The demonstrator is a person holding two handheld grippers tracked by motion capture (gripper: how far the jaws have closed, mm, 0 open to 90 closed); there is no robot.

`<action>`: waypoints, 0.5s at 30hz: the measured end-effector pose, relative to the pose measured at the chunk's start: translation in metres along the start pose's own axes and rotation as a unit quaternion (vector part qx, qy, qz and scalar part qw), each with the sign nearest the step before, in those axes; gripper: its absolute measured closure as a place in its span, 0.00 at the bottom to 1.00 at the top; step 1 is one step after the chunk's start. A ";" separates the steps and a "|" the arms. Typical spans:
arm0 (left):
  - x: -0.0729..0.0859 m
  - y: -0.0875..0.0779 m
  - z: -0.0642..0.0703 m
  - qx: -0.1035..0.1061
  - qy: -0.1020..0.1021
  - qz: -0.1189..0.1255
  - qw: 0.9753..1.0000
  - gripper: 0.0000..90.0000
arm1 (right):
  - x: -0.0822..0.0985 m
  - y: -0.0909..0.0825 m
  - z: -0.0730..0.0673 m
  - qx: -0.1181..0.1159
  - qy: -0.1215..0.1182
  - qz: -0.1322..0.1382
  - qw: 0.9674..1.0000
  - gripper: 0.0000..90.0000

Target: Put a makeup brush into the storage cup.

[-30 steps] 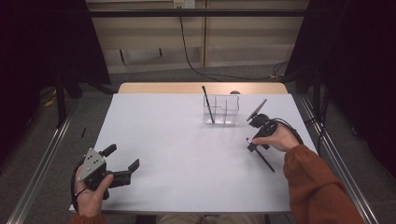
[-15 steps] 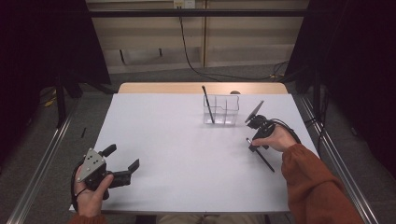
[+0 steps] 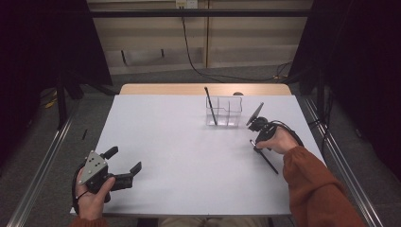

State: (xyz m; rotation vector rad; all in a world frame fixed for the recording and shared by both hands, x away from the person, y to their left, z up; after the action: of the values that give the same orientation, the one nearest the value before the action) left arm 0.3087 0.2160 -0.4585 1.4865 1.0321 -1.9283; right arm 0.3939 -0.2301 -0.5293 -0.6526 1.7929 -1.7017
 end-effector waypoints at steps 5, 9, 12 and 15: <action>0.000 0.000 0.000 -0.001 -0.001 0.000 1.000 0.02 | 0.000 0.000 -0.001 -0.005 0.004 0.000 1.000 0.93; 0.000 0.000 0.000 0.000 -0.001 -0.001 1.000 0.02 | 0.000 0.000 -0.001 -0.004 0.005 0.000 1.000 0.94; 0.000 0.000 0.000 0.000 -0.002 0.000 1.000 0.02 | 0.000 0.000 -0.001 -0.007 0.010 0.001 1.000 0.94; 0.000 0.000 0.000 0.000 -0.002 -0.001 1.000 0.02 | 0.001 0.000 -0.001 -0.007 0.007 0.002 1.000 0.94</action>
State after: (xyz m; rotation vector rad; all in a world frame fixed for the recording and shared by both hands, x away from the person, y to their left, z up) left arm 0.3090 0.2158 -0.4589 1.4810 1.0316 -1.9310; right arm 0.3929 -0.2302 -0.5291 -0.6432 1.8167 -1.6965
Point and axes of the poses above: each handheld gripper's, and its own axes: y roughly forward along the jaws, x roughly out of its underside, z roughly to its right, the point moved 8 cm from there along y, roughly forward along the jaws, and after that the axes turned 7 degrees about -y, right-handed, at the moved point
